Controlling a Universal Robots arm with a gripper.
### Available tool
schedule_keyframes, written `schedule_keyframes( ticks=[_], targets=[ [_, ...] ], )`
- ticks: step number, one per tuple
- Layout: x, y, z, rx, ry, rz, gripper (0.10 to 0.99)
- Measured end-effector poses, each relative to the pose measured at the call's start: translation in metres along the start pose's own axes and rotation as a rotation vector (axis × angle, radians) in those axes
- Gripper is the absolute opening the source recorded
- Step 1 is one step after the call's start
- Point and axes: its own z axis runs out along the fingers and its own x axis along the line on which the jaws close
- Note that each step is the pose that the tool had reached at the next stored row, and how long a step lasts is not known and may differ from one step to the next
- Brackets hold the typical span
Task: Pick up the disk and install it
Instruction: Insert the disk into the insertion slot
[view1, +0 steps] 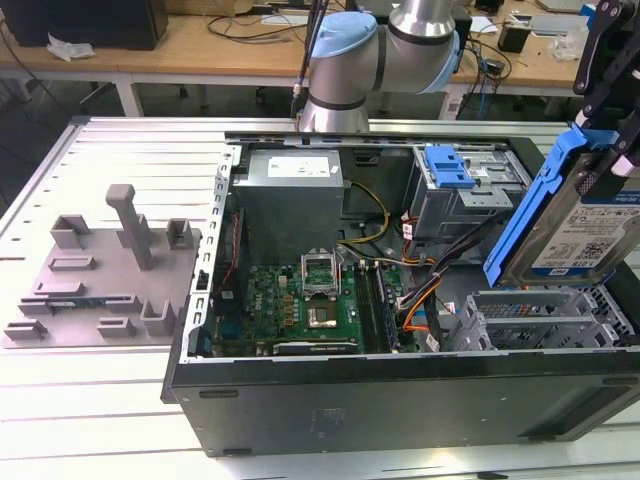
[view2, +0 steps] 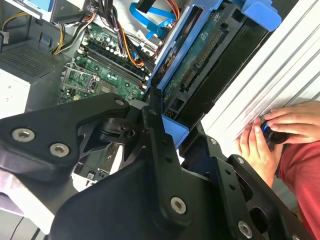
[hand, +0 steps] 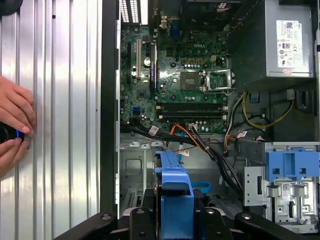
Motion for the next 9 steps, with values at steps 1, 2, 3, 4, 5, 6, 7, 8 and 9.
schedule_keyframes(
  ticks=[1, 2, 3, 4, 5, 6, 7, 8, 9],
  targets=[
    [0.0, 0.0, 0.0, 0.0, 0.0, 0.0, 0.369],
    [0.0, 0.0, 0.0, 0.0, 0.0, 0.0, 0.369],
    [0.0, 0.0004, 0.0001, 0.0, -0.0001, 0.001, 0.369],
    [0.0, 0.0013, 0.0005, 0.0, -0.0003, 0.001, 0.369],
    [0.0001, 0.0017, 0.0007, 0.0, -0.0001, 0.002, 0.369],
    [0.0001, 0.0017, 0.0006, 0.0, 0.0, 0.002, 0.369],
    [0.0001, 0.0018, 0.0008, 0.0, -0.0001, 0.002, 0.369],
    [0.0001, 0.0018, 0.001, 0.0, -0.0001, 0.002, 0.369],
    [0.0001, 0.0018, 0.001, 0.0, -0.0002, 0.003, 0.369]
  ],
)
